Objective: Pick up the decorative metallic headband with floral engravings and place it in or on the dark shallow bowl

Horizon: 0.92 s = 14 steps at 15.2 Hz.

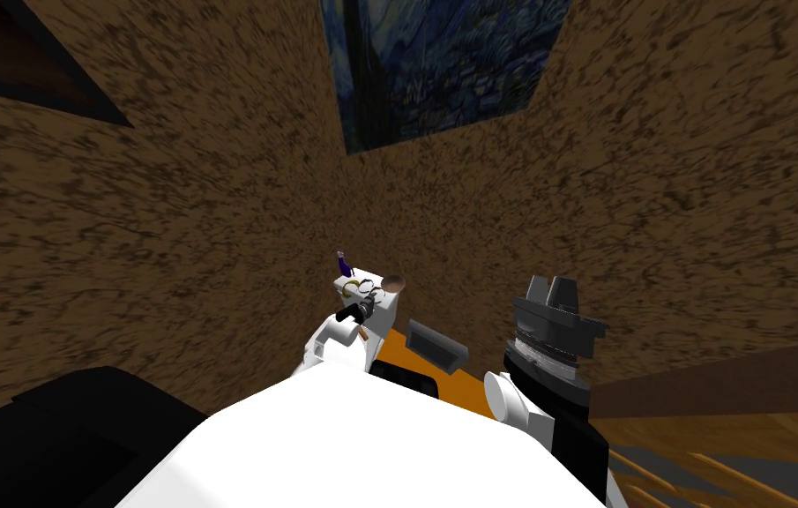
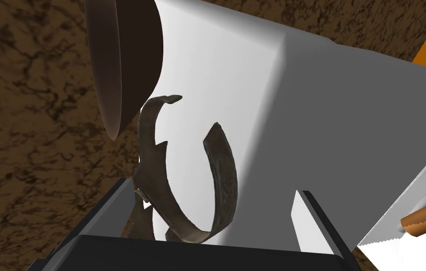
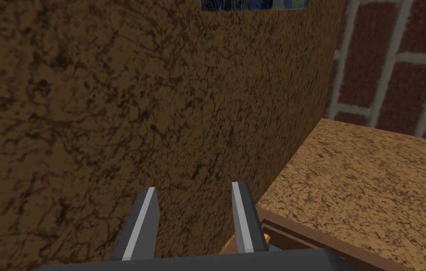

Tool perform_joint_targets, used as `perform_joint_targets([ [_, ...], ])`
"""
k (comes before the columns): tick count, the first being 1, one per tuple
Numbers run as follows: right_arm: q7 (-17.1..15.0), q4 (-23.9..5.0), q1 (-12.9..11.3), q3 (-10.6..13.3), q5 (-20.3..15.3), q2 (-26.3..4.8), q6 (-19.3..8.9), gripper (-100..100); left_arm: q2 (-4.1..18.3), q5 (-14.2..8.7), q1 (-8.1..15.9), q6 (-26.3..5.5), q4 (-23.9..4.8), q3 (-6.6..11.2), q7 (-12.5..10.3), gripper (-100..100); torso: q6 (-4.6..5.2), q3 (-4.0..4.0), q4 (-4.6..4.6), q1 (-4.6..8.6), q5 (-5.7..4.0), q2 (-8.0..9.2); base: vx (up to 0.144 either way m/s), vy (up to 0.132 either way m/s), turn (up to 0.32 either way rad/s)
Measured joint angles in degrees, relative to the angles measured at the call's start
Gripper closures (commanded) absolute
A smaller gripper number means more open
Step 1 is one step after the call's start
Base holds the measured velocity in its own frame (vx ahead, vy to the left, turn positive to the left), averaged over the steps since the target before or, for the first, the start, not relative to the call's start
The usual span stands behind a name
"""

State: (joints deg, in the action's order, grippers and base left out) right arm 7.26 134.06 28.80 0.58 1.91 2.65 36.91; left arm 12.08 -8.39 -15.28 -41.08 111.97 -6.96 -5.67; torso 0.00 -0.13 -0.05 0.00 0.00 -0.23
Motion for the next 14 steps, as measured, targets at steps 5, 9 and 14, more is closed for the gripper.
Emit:
perform_joint_targets([
  [5, 0.00, 0.00, -0.01, 0.00, 0.00, 0.00, 0.00, 0, -0.06, 0.00, -0.32, -0.10, -0.43, -0.15, 0.02, 100, 0.11, 0.06, 0.22, -0.01, -0.07, -0.07, -0.004, -0.001, 0.007],
  [9, 0.00, 0.00, -0.01, 0.00, 0.00, 0.00, 0.00, 0, 0.33, -0.20, -0.64, -0.91, 1.35, -0.05, -0.09, 100, 0.12, 0.09, 0.24, 0.00, -0.08, -0.04, -0.017, 0.001, 0.000],
  [14, 0.00, 0.00, -0.01, 0.00, 0.00, 0.00, 0.00, 0, 1.99, -0.98, -1.16, -1.99, 4.97, -0.62, 0.19, 100, 0.26, 0.09, 0.32, 0.09, -0.10, -0.11, -0.012, 0.001, -0.036],
])
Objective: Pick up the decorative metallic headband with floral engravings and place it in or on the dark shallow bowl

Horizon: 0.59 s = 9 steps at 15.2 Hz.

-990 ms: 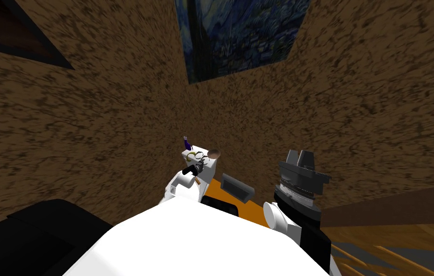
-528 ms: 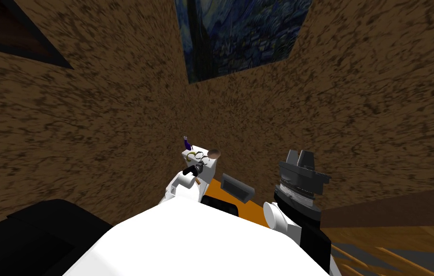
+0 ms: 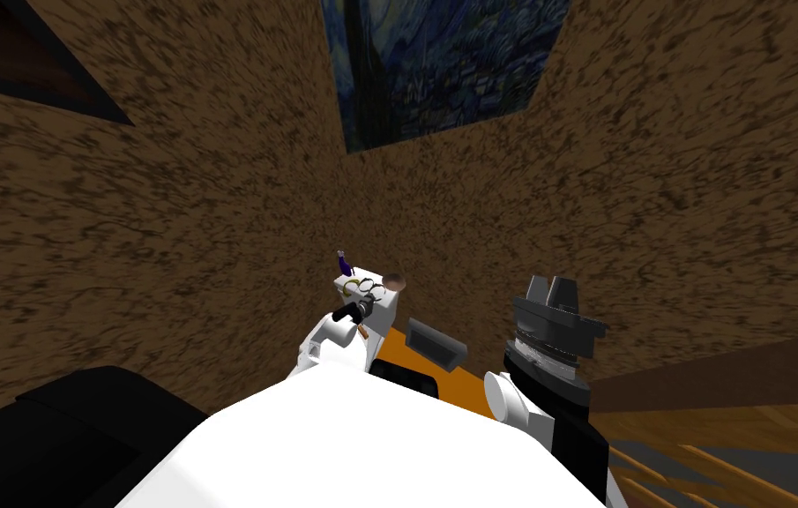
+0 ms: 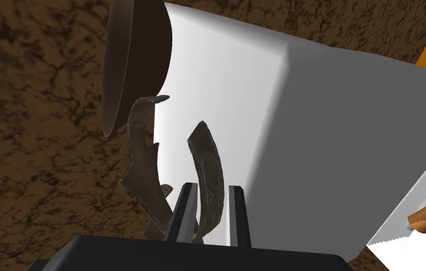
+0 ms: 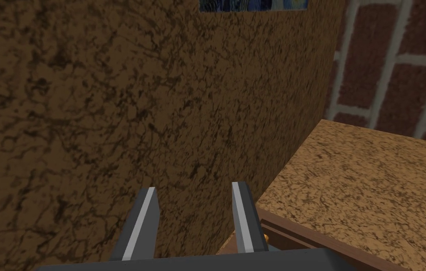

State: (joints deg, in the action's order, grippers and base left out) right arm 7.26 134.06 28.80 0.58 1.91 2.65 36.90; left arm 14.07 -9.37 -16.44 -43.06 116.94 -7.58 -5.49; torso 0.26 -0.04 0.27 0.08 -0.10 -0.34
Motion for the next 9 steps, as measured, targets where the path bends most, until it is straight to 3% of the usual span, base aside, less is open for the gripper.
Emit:
perform_joint_targets([
  [9, 0.00, 0.00, 0.00, 0.00, 0.00, 0.00, 0.00, 0, 3.72, 0.05, -1.94, -4.57, 9.77, -1.45, 1.43, 100, 0.06, -0.02, 0.03, 0.08, -0.08, -0.08, 0.002, 0.005, -0.043],
])
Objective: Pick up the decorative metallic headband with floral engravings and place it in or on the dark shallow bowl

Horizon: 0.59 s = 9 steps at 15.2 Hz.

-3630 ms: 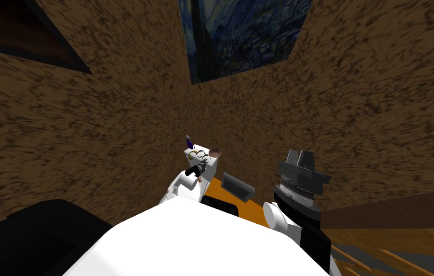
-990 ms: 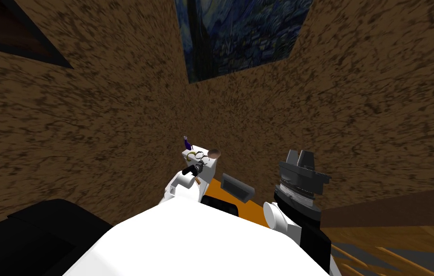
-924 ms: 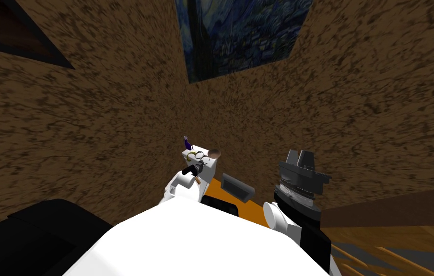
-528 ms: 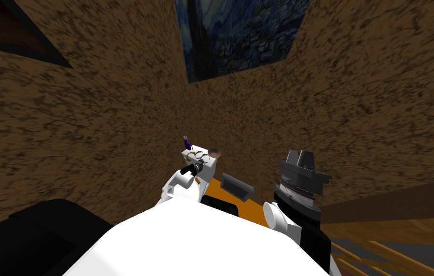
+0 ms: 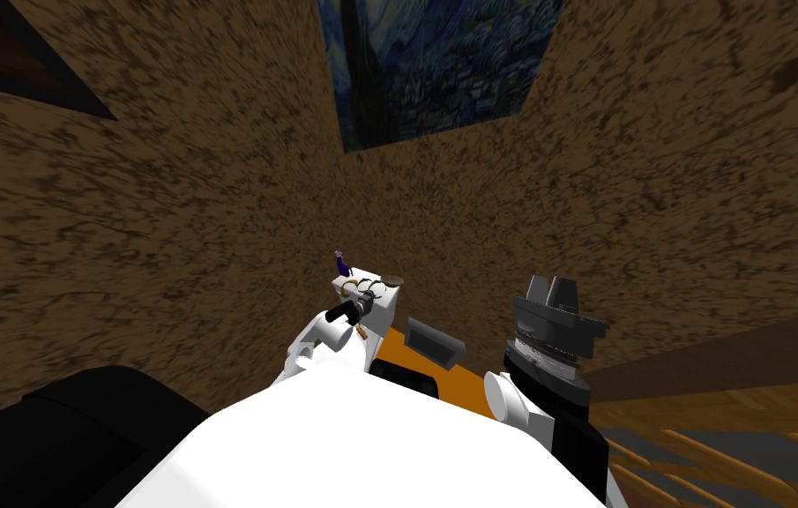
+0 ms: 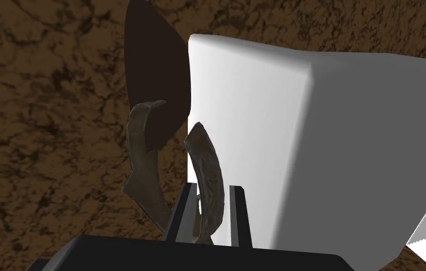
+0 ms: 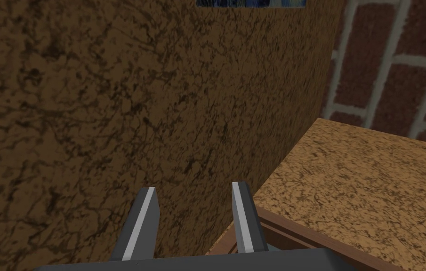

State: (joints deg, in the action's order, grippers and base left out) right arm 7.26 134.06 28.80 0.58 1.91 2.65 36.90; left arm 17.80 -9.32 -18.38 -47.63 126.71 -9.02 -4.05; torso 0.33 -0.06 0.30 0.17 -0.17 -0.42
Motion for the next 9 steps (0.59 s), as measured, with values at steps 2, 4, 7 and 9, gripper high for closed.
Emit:
perform_joint_targets([
  [2, 0.00, 0.00, 0.00, 0.00, 0.00, 0.00, 0.00, 0, 0.99, 0.24, -0.49, -1.47, 2.09, -0.42, 0.49, 100, 0.01, -0.03, -0.01, 0.01, -0.02, -0.06, 0.034, 0.007, -0.052],
  [4, 0.00, 0.00, 0.00, 0.00, 0.00, 0.00, 0.00, 0, 2.12, 0.38, -0.90, -3.24, 4.23, -0.69, 1.00, 100, 0.02, -0.08, -0.02, 0.04, -0.04, -0.14, 0.054, 0.008, -0.056],
  [7, 0.00, 0.00, 0.01, 0.00, 0.00, 0.00, 0.00, 0, 3.65, 0.77, -1.42, -5.44, 6.70, -1.12, 1.85, 100, 0.02, -0.16, -0.05, 0.05, -0.07, -0.28, 0.070, 0.010, -0.054],
  [9, 0.00, 0.00, 0.01, 0.00, 0.00, 0.00, 0.00, 0, 4.67, 1.00, -1.91, -6.83, 8.43, -1.30, 2.42, 100, 0.02, -0.18, -0.06, 0.06, -0.08, -0.31, 0.078, 0.014, -0.053],
])
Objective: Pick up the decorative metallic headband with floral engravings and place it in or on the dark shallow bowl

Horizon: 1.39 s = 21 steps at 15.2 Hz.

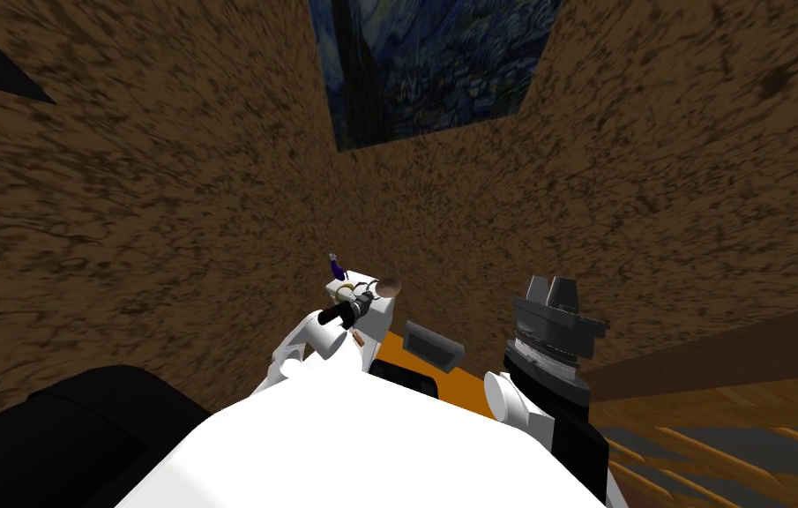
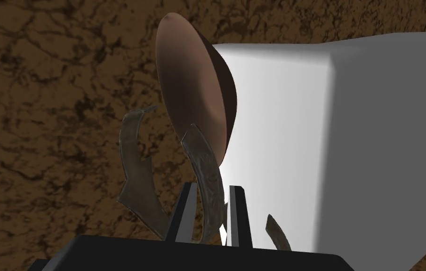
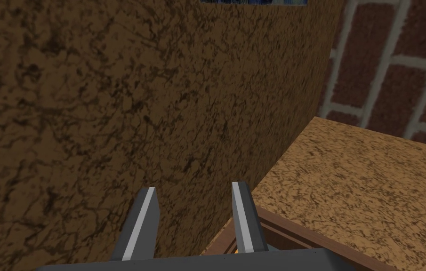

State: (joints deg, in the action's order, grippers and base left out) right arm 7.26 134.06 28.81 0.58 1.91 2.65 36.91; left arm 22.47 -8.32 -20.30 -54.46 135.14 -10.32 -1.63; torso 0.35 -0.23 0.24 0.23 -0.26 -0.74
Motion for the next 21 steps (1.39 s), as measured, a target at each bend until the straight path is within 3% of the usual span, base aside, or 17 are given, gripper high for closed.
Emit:
perform_joint_targets([
  [10, 0.00, 0.00, 0.01, 0.00, 0.00, 0.00, 0.00, 0, 3.88, 1.43, -1.59, -7.16, 6.97, -0.47, 2.71, 100, 0.05, -0.31, -0.11, 0.08, -0.04, -0.54, 0.140, 0.005, -0.046],
  [11, 0.00, 0.01, 0.01, 0.00, 0.00, 0.00, 0.00, 0, 3.92, 1.48, -1.58, -7.45, 7.11, -0.47, 2.80, -100, 0.04, -0.26, -0.10, 0.09, -0.03, -0.42, 0.042, 0.002, -0.001],
  [16, 0.00, 0.00, -0.01, 0.00, 0.00, 0.00, 0.00, 0, 3.92, 1.48, -1.56, -7.46, 7.10, -0.46, 2.80, -100, 0.03, 0.08, 0.03, 0.11, -0.04, 0.15, 0.007, 0.001, 0.002],
  [21, 0.00, 0.00, -0.01, 0.00, 0.00, 0.00, 0.00, 0, 4.75, -0.24, 0.81, -11.57, 9.49, 0.81, 1.82, -100, 0.04, 0.14, 0.06, 0.11, -0.04, 0.25, -0.007, 0.000, 0.000],
])
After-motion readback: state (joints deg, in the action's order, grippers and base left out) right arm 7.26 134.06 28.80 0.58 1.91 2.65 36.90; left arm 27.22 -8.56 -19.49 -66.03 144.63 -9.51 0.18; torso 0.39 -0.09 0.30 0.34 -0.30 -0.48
